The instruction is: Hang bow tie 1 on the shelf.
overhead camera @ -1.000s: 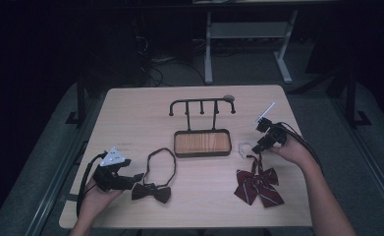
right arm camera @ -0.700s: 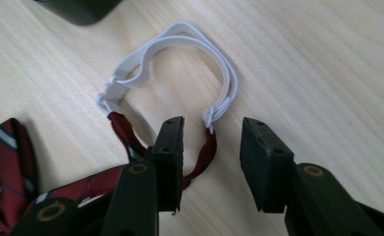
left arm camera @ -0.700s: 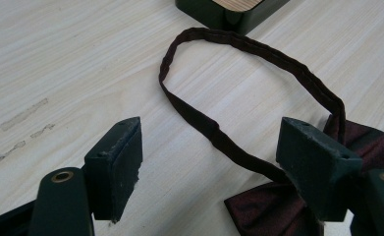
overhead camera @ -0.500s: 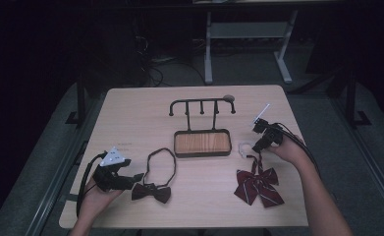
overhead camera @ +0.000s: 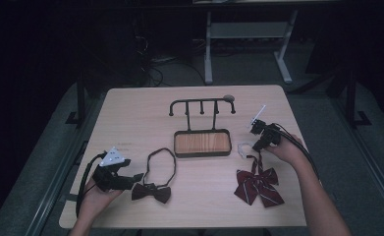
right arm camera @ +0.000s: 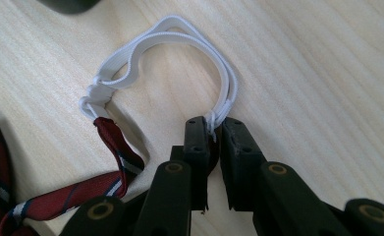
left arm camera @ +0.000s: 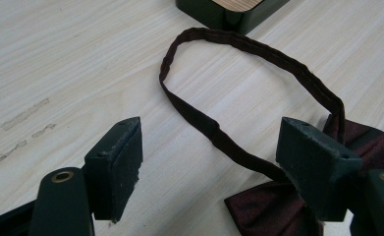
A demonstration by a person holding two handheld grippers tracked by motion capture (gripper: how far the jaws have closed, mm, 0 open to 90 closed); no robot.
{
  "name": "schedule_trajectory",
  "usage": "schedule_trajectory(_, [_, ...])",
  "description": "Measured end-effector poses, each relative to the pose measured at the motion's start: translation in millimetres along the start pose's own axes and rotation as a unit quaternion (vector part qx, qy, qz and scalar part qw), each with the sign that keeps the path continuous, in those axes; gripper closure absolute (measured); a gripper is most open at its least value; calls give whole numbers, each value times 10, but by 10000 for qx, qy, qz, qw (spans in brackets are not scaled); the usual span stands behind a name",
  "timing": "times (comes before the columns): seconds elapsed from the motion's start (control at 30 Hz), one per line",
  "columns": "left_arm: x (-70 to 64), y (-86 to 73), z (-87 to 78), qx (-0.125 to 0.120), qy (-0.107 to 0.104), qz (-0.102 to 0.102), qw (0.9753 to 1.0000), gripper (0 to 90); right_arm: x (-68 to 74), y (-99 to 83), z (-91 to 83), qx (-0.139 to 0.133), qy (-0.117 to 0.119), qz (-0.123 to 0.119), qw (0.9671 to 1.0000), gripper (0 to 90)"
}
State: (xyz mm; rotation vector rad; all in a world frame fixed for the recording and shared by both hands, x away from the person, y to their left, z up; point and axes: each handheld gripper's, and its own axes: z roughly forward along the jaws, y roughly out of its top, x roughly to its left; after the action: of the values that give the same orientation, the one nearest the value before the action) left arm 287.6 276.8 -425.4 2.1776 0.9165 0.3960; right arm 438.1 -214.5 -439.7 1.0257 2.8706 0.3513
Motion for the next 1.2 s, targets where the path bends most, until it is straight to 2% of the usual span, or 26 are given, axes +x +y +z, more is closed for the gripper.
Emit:
schedule_trajectory(0.2, [0, 0, -2, -5, 3, 1, 10000, 260, 9, 6, 6, 30, -40, -31, 10000, 843])
schedule_trajectory(0.4, [-1, -2, 2, 3, -4, -8, 10000, 261, 18, -20, -48, -21, 83, -38, 10000, 850])
schedule_trajectory(0.57, [-2, 0, 9, 18, -14, 25, 10000, 260, 32, -65, -154, -172, 282, -86, 9994, 850])
schedule_trajectory(0.63, [-3, -1, 11, 21, -14, 16, 10000, 261, 52, -73, -200, -151, 341, -123, 9992, 850])
schedule_trajectory(0.83, [-5, -1, 14, 28, -16, 17, 10000, 260, 137, -51, -410, -306, 417, -332, 9981, 850])
schedule_trajectory(0.87, [-5, -1, 14, 31, -16, 20, 10000, 260, 160, -47, -473, -405, 475, -405, 9972, 850])
schedule_trajectory(0.93, [-4, -3, 15, 32, -16, 21, 10000, 260, 178, -45, -502, -403, 456, -427, 9972, 850])
schedule_trajectory(1.2, [-7, -4, 25, 27, -33, 5, 10000, 260, 269, -38, -708, -564, 627, -624, 9945, 849])
